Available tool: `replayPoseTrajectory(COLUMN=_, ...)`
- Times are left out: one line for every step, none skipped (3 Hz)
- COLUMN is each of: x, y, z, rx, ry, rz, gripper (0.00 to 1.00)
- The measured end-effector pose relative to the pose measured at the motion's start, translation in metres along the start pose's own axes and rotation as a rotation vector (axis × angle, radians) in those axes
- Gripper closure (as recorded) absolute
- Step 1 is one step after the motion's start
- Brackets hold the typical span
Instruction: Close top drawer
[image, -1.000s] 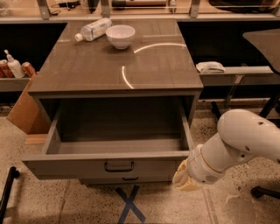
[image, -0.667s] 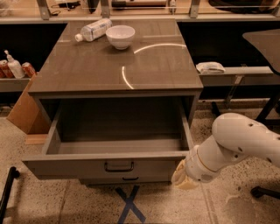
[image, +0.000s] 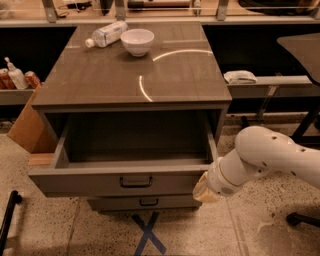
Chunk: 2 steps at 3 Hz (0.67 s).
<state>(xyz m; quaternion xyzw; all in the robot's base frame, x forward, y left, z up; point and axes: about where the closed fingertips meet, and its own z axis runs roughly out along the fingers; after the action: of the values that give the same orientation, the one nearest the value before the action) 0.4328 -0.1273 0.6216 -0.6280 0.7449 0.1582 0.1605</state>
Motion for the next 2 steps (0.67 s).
replayPoseTrajectory(x=-0.0036, y=-0.0199, z=0.0075, rx=0.033, ry=-0.008, rz=0.030, gripper=1.00)
replayPoseTrajectory(x=-0.0036, y=-0.0202, z=0.0076, rx=0.033, ry=-0.008, rz=0.030, gripper=1.00)
